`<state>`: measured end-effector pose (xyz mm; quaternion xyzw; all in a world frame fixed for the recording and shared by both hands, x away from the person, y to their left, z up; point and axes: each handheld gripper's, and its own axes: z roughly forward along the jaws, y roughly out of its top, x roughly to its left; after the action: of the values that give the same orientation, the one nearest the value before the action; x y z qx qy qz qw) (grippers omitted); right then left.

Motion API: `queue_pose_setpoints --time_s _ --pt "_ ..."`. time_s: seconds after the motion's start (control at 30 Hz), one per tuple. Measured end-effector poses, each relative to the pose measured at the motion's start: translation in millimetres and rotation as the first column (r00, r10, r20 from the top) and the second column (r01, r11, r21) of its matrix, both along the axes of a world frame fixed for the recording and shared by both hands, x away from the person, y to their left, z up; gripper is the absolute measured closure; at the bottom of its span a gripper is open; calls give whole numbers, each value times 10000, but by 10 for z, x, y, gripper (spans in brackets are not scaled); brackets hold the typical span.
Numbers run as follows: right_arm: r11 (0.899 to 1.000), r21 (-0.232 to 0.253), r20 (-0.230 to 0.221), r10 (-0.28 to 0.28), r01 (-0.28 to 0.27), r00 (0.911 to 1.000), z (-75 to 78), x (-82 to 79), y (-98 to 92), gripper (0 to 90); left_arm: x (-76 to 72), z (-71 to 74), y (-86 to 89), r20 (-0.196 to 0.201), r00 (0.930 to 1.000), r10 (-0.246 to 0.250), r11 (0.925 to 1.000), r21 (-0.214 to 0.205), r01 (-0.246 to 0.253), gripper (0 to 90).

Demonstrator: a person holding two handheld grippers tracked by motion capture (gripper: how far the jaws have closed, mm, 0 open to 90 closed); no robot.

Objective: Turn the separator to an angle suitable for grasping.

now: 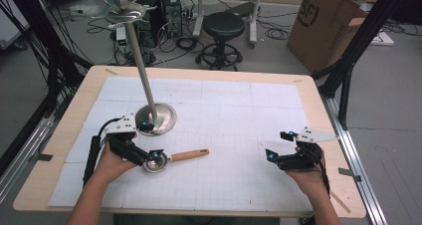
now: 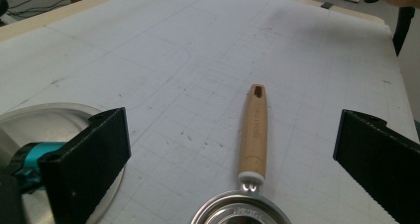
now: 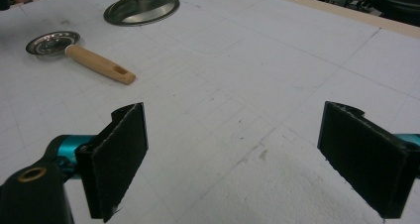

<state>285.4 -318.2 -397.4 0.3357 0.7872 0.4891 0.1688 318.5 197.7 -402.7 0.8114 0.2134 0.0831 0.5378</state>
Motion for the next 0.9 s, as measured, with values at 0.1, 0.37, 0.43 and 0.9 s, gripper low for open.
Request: queue_pose_setpoints --time_s 0.1,0.37,0.43,0.9 --pt "10000 -4 -59 5 -5 10000 -15 17 -12 110 -1 -2 -6 -29 10000 -23 10000 -1 23 17" --pt "10000 -47 -67 6 -7 10000 -20 2 -1 110 -36 19 -16 98 10000 1 9998 186 -3 17" --pt "10000 -74 -30 5 -5 10000 -17 2 0 110 -38 23 -16 119 9999 -5 9998 209 3 17" --pt "9998 -157 -105 81 -82 9999 -22 5 47 112 -32 24 -143 -73 9997 -213 9946 1010 219 18"
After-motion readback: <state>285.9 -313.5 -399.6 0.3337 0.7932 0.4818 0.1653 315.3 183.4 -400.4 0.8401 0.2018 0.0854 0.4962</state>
